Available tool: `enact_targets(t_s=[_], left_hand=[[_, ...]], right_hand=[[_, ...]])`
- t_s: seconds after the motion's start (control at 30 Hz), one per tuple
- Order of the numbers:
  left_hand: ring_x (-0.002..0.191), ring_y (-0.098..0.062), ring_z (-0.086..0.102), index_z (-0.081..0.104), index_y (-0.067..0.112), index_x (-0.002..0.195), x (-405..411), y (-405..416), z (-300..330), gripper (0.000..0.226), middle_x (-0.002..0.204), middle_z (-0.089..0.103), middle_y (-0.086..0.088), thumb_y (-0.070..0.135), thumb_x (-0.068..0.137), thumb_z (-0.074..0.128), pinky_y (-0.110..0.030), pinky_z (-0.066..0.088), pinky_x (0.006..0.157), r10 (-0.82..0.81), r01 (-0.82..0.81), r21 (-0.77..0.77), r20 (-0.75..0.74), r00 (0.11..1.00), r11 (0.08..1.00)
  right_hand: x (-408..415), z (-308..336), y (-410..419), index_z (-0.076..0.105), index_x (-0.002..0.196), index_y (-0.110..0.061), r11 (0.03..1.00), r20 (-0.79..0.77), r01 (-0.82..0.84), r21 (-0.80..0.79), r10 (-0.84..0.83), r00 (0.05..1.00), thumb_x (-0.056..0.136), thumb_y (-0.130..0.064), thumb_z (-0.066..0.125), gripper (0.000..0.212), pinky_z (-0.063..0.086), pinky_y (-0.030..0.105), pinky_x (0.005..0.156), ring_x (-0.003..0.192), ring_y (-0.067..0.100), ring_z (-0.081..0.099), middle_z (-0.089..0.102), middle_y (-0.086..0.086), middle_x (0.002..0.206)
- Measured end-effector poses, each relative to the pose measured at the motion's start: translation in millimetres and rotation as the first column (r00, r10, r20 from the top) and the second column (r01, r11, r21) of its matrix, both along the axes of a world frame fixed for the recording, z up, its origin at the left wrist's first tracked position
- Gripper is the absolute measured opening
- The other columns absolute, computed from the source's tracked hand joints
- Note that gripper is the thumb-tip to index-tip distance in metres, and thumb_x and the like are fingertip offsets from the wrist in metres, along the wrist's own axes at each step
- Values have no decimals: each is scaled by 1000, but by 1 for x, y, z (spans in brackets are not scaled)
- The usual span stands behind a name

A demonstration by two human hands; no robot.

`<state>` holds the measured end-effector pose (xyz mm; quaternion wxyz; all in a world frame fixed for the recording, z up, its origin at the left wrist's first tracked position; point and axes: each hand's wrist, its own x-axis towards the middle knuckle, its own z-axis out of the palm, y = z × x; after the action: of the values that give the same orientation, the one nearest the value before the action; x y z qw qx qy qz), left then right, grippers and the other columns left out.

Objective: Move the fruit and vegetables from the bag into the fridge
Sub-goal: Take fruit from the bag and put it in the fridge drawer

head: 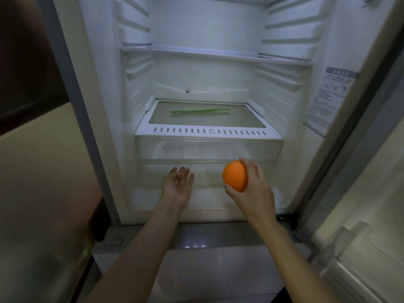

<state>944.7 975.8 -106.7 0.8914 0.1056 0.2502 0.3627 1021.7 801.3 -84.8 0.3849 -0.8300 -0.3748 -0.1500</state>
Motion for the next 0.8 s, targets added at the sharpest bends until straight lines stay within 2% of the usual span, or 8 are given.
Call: enact_targets(t_s=[0.1,0.2,0.27,0.4,0.53,0.67,0.8], left_hand=[[120,-29,50,42,9,131,3,-2,-2,50,116,51,-13,-11,87,28,-43,40,103,37,-37,1,-15,999,999],[97,-26,58,51,10,105,1,-8,-4,34,97,53,-11,-9,88,28,-40,41,102,43,-42,17,-31,999,999],[88,-25,59,50,12,93,-5,-19,-8,33,93,53,-10,-11,86,27,-40,42,100,54,-53,25,-33,998,998],[94,-29,59,51,8,99,-22,-34,-17,42,99,55,-15,-18,80,25,-43,44,98,90,-91,27,21,996,996],[108,-33,56,48,4,114,-33,-45,-12,47,105,54,-17,-18,80,26,-45,46,94,99,-101,33,50,994,994],[107,-33,57,50,5,114,-44,-58,-13,48,114,54,-19,-17,78,28,-47,47,92,94,-98,42,80,992,994],[107,-32,56,47,4,117,-46,-60,-9,45,113,53,-18,-15,81,28,-48,45,96,96,-99,32,76,992,995]], right_hand=[[-3,-1,-3,39,135,-28,1000,10,-1,7,1,1000,71,-35,75,74,39,28,77,113,18,48,44,-4,131],[-6,-1,-8,40,135,-28,1000,16,-4,24,4,1000,71,-35,75,73,41,29,78,112,18,48,45,-4,130],[-8,0,-11,40,135,-28,999,16,-2,35,2,1000,71,-36,75,73,40,28,77,112,17,47,45,-5,131],[-17,3,-14,40,135,-28,998,26,-25,51,24,999,71,-36,75,73,40,29,77,113,20,47,44,-3,131],[-27,12,-16,39,134,-30,993,66,-50,108,43,997,70,-36,75,73,44,30,78,112,19,49,44,-4,131],[-34,21,-21,38,134,-30,988,108,-75,136,61,992,71,-38,74,74,47,31,78,112,19,48,43,-4,133],[-35,29,-26,39,135,-28,984,128,-95,153,75,989,72,-36,75,73,44,29,79,114,20,48,43,-2,134]])
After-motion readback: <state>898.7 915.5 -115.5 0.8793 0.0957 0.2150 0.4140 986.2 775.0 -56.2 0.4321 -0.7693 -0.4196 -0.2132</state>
